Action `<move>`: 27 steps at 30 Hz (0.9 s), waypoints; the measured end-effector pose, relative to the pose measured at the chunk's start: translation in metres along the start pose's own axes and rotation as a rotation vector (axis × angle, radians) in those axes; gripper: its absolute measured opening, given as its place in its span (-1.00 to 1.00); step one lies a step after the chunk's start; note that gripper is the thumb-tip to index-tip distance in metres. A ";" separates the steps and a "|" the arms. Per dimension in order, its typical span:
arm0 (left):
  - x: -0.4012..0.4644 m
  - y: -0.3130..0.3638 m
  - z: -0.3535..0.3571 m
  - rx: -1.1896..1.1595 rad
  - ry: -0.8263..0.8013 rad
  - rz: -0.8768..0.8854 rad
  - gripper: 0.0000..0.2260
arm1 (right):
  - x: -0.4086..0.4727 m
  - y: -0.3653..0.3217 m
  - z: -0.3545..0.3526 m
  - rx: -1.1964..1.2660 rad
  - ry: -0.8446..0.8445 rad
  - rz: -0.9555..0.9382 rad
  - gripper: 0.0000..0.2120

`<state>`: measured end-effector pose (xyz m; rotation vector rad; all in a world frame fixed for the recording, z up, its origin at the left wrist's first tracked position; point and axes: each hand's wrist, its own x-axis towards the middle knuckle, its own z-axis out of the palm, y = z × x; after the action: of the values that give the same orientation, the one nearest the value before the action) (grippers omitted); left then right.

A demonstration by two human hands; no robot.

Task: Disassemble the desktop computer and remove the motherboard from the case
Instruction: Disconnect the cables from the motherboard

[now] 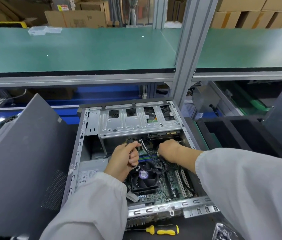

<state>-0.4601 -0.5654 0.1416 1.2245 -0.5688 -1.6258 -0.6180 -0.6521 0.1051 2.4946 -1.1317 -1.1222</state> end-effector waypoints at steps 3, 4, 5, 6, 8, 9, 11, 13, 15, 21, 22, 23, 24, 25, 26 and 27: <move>0.002 0.001 0.000 0.013 0.008 -0.005 -0.83 | -0.012 0.003 -0.008 -0.008 0.091 -0.018 -0.76; 0.002 0.000 0.000 0.011 0.012 -0.014 -0.84 | -0.018 0.004 -0.008 -0.023 0.088 -0.026 -0.77; 0.002 0.000 0.000 0.013 0.014 -0.017 -0.84 | -0.023 0.004 -0.005 -0.028 0.076 -0.021 -0.78; 0.003 0.000 -0.001 0.016 0.027 -0.010 -0.86 | -0.027 0.002 -0.002 -0.029 0.074 -0.014 -0.78; 0.005 -0.001 -0.003 0.046 0.088 -0.006 -0.89 | -0.034 -0.002 -0.003 0.030 0.110 -0.006 -0.79; 0.007 -0.002 -0.003 0.078 0.112 -0.020 -0.89 | -0.037 -0.002 -0.005 0.091 0.145 0.021 -0.78; 0.009 -0.006 -0.002 0.160 0.117 -0.058 -0.90 | -0.042 0.000 -0.008 0.226 0.225 0.086 -0.80; 0.009 -0.006 -0.002 0.215 0.060 -0.113 -0.85 | -0.047 0.003 -0.010 0.407 0.336 0.116 -0.86; 0.009 -0.004 -0.004 0.197 -0.042 -0.186 -0.83 | -0.052 0.002 -0.011 0.619 0.382 0.056 -0.84; 0.012 -0.002 -0.015 0.377 0.036 -0.085 -0.85 | -0.040 -0.002 -0.004 0.799 0.269 -0.040 -0.62; 0.013 -0.001 -0.017 0.372 0.060 -0.063 -0.84 | -0.034 -0.004 -0.001 0.777 0.263 -0.016 -0.59; 0.012 0.000 -0.017 0.343 0.076 -0.057 -0.86 | -0.029 -0.007 0.001 0.756 0.277 0.007 -0.54; 0.013 0.001 -0.017 0.295 0.089 -0.061 -0.91 | -0.023 -0.010 0.002 0.738 0.305 0.030 -0.49; 0.012 0.002 -0.016 0.245 0.105 -0.067 -0.92 | -0.017 -0.013 0.002 0.713 0.338 0.050 -0.46; 0.012 0.002 -0.015 0.203 0.124 -0.069 -0.86 | -0.010 -0.016 0.001 0.672 0.366 0.070 -0.43; 0.011 0.003 -0.014 0.180 0.140 -0.060 -0.80 | -0.003 -0.018 -0.001 0.623 0.382 0.089 -0.42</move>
<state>-0.4465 -0.5743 0.1336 1.4881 -0.6051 -1.5497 -0.6086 -0.6378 0.0994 2.8703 -1.6265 -0.2508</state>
